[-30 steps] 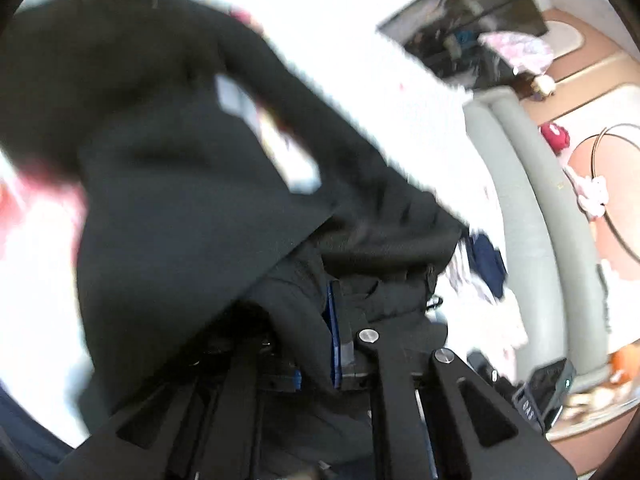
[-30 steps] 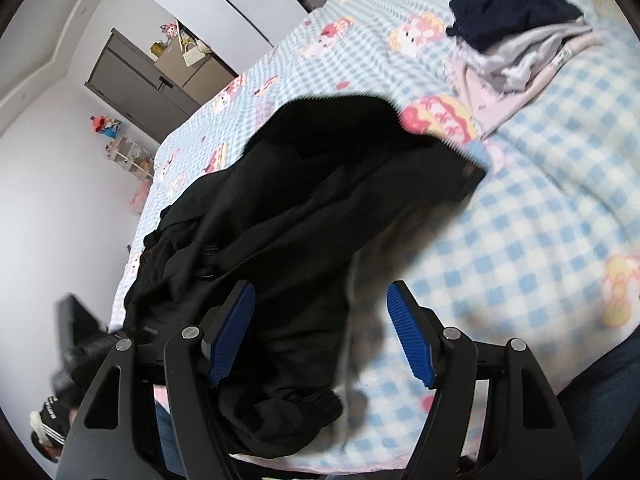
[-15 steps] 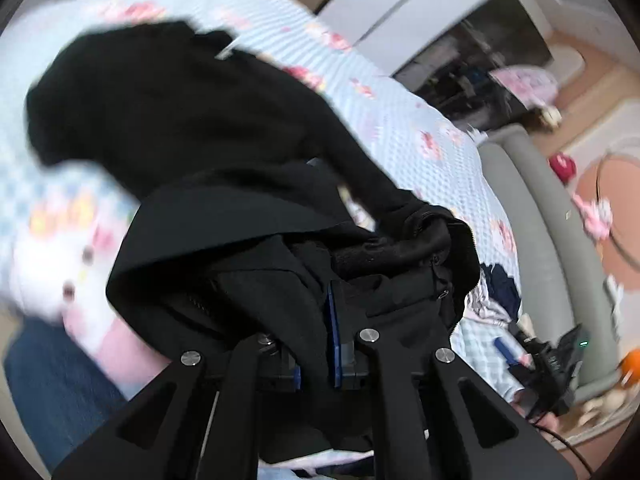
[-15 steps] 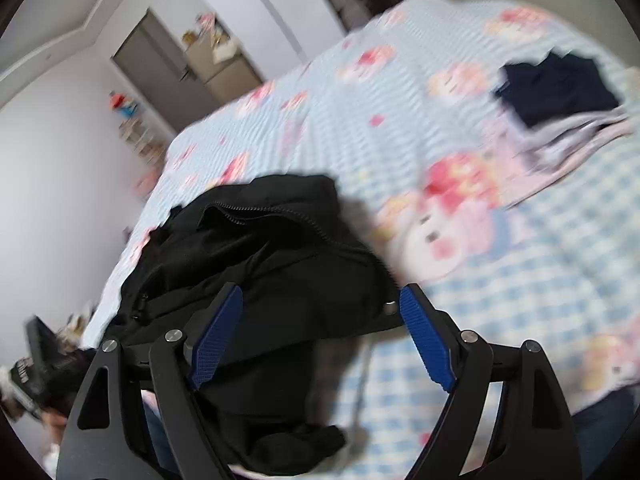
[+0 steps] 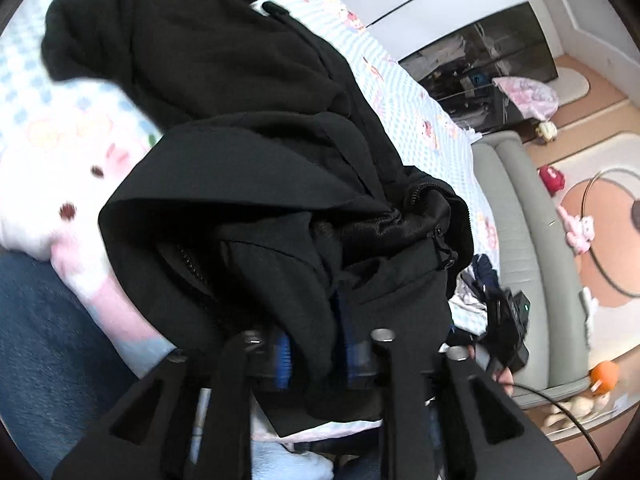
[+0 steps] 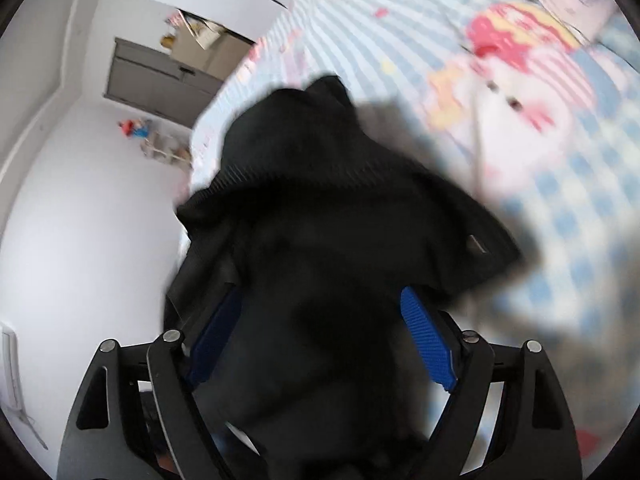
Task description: Fold clothes
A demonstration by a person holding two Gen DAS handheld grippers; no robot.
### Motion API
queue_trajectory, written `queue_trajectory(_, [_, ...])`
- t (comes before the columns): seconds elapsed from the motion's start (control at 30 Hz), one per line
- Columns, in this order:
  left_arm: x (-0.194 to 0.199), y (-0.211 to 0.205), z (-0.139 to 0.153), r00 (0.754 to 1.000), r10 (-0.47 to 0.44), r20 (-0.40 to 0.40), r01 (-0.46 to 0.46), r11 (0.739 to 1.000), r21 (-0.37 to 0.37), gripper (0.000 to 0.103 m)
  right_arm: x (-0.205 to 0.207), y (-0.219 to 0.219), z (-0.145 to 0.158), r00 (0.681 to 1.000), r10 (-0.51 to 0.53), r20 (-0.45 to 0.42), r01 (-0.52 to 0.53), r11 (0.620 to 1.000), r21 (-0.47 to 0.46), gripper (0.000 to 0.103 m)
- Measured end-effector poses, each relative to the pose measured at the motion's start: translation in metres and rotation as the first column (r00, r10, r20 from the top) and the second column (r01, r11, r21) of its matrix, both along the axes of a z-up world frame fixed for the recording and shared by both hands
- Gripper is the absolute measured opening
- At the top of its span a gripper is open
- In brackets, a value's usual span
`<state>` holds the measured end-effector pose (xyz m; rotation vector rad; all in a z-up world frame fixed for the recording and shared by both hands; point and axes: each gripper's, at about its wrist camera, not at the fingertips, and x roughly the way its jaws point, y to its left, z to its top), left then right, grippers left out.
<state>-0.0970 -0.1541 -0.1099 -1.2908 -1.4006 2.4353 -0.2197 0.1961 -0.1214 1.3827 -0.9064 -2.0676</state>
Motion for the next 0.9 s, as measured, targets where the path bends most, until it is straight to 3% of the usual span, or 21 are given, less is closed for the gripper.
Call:
queue_trajectory(0.1, [-0.002,-0.004,-0.018,1.000,0.019,0.011,-0.019,0.998,0.067,0.048,-0.019,-0.024,0.003,0.999,0.033,-0.019,-0.033,0.999,0.023,0.086])
queue_trajectory(0.17, [-0.003,-0.007,-0.030,0.999,0.031,0.019,-0.033,0.993,0.111,0.052,-0.028,-0.039,0.011,0.997,0.048,-0.067,-0.044,0.997,0.066,0.074])
queue_trajectory(0.2, [-0.007,-0.010,-0.033,0.999,0.039,0.023,-0.042,0.990,0.132,0.052,-0.032,-0.044,0.020,0.991,0.053,-0.121,-0.041,0.994,0.104,0.063])
queue_trajectory(0.23, [-0.012,-0.012,-0.036,0.998,0.048,0.027,-0.051,0.987,0.153,0.050,-0.035,-0.049,0.030,0.983,0.060,-0.175,-0.036,0.989,0.141,0.041])
queue_trajectory(0.27, [-0.019,-0.014,-0.034,0.999,0.050,0.020,-0.052,0.986,0.155,0.049,-0.037,-0.051,0.040,0.975,0.071,-0.212,-0.036,0.985,0.167,0.027])
queue_trajectory(0.3, [-0.026,-0.012,-0.023,0.999,0.037,-0.003,-0.036,0.994,0.100,0.026,-0.038,-0.051,0.049,0.967,0.085,-0.239,-0.040,0.982,0.187,0.006])
queue_trajectory(0.33, [-0.033,-0.008,-0.009,0.999,0.017,-0.030,-0.016,1.000,0.026,0.017,-0.035,-0.049,0.063,0.955,0.091,-0.281,-0.036,0.980,0.195,0.001])
queue_trajectory(0.4, [-0.046,0.001,0.022,0.994,-0.031,-0.106,0.023,0.997,-0.074,0.014,-0.023,-0.039,0.096,0.918,0.090,-0.387,-0.010,0.979,0.206,0.000])
queue_trajectory(0.53, [-0.072,0.018,0.089,0.955,-0.112,-0.275,0.079,0.989,-0.128,0.013,0.001,-0.006,0.174,0.836,0.073,-0.544,0.035,0.982,0.184,0.000])
queue_trajectory(0.57, [-0.075,0.022,0.106,0.942,-0.123,-0.313,0.080,0.986,-0.147,0.013,0.004,0.001,0.187,0.830,0.075,-0.553,0.033,0.982,0.184,0.000])
queue_trajectory(0.67, [-0.065,0.024,0.136,0.910,-0.106,-0.400,0.044,0.986,-0.160,0.011,0.010,0.023,0.184,0.860,0.116,-0.496,0.008,0.970,0.242,0.003])
queue_trajectory(0.7, [-0.059,0.024,0.142,0.903,-0.091,-0.419,0.021,0.986,-0.167,0.010,0.015,0.026,0.174,0.878,0.124,-0.463,0.004,0.964,0.265,0.014])
queue_trajectory(0.73, [-0.051,0.020,0.145,0.900,-0.070,-0.431,-0.007,0.985,-0.175,0.007,0.018,0.026,0.159,0.899,0.125,-0.420,-0.002,0.960,0.281,0.034])
queue_trajectory(0.8, [-0.038,0.009,0.141,0.896,-0.042,-0.443,-0.040,0.984,-0.173,0.006,0.022,0.024,0.120,0.941,0.116,-0.317,-0.019,0.956,0.294,0.052])
queue_trajectory(0.9, [-0.031,-0.006,0.107,0.929,-0.057,-0.366,0.031,0.997,-0.075,0.006,0.024,0.030,0.057,0.986,0.077,-0.147,-0.035,0.963,0.268,0.056])
